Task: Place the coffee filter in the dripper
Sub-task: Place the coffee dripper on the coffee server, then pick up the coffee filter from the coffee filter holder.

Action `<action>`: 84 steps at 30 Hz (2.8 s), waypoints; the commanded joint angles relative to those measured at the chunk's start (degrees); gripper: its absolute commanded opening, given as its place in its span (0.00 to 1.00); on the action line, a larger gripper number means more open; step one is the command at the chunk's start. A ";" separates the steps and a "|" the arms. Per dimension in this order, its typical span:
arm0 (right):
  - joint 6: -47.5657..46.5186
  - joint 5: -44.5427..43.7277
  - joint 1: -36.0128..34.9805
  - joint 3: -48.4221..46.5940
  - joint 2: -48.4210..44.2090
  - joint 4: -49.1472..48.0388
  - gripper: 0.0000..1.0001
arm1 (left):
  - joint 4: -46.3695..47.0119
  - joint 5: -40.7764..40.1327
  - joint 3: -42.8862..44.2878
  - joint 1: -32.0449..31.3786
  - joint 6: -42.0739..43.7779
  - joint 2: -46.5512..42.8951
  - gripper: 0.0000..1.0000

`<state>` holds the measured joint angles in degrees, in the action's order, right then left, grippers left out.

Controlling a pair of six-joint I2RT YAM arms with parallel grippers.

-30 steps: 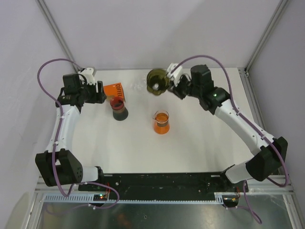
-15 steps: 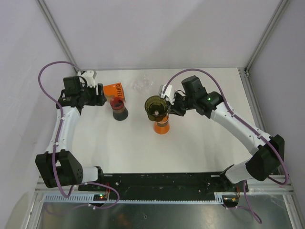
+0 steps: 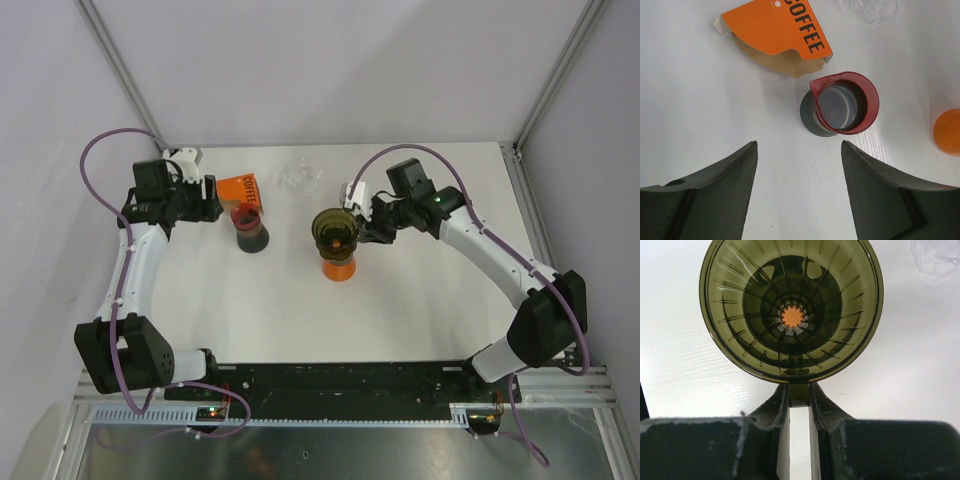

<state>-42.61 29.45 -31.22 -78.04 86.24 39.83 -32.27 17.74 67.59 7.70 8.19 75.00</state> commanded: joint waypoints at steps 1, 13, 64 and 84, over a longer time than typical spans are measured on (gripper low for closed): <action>-6.55 5.83 1.13 -0.23 0.20 0.58 0.00 | 0.85 -0.58 -0.22 0.56 1.80 -1.33 0.73; -15.68 11.80 4.27 -0.38 0.88 4.12 0.00 | 0.83 -1.18 -0.44 0.64 2.46 -1.93 0.73; 23.20 -12.22 4.72 5.46 -16.57 -14.79 0.97 | 17.72 9.39 9.35 8.07 -31.05 33.28 0.40; 23.18 -12.18 4.34 8.34 -21.46 -15.71 0.96 | 19.43 13.37 16.75 8.13 -38.90 46.90 0.38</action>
<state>-19.94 17.34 -26.76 -69.82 66.13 26.92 -14.20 28.99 81.45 15.42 -28.53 120.79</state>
